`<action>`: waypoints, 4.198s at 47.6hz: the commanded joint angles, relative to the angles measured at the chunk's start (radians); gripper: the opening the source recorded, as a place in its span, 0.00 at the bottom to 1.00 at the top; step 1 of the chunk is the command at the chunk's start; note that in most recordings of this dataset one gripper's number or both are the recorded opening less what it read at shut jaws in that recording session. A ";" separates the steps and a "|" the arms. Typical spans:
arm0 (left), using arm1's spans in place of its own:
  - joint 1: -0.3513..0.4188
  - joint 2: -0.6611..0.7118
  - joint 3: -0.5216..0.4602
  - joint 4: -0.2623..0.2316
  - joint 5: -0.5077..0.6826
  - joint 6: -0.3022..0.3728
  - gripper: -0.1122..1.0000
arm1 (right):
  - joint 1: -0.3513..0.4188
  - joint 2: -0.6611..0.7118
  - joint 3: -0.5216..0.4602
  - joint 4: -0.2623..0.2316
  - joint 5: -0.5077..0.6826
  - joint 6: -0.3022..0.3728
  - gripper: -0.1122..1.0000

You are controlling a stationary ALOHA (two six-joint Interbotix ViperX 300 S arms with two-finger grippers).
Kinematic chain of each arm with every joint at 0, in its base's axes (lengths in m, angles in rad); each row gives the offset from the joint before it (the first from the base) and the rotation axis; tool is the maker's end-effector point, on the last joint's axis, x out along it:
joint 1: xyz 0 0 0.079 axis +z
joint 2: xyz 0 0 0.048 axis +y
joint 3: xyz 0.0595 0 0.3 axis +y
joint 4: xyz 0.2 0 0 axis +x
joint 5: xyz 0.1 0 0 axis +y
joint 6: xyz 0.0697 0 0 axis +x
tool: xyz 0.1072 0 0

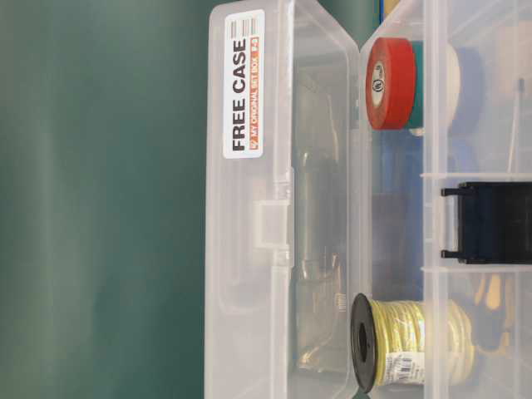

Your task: Open the tool box with both arms.

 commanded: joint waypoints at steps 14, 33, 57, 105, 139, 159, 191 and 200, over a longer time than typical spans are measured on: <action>0.100 0.046 -0.091 -0.003 -0.152 0.048 0.87 | -0.118 0.011 -0.095 0.003 -0.049 0.006 0.84; 0.238 0.199 -0.173 -0.003 -0.169 0.095 0.87 | -0.221 0.087 -0.132 -0.005 -0.055 0.003 0.84; 0.298 0.310 -0.241 -0.003 -0.169 0.106 0.87 | -0.310 0.201 -0.199 -0.017 -0.054 0.000 0.84; 0.410 0.186 -0.135 -0.003 -0.126 0.107 0.87 | -0.419 0.041 -0.087 -0.017 0.018 0.002 0.84; 0.037 0.026 -0.043 -0.008 -0.037 0.077 0.87 | -0.035 0.003 -0.054 0.006 0.080 0.035 0.84; -0.215 -0.077 0.011 -0.008 0.020 0.075 0.87 | 0.258 0.008 -0.046 0.000 0.112 0.072 0.84; -0.305 -0.492 0.140 -0.008 0.225 0.075 0.81 | 0.259 -0.379 0.132 -0.006 0.201 0.072 0.84; -0.341 -0.540 0.181 -0.011 0.224 0.075 0.81 | 0.259 -0.407 0.196 0.002 0.187 0.075 0.84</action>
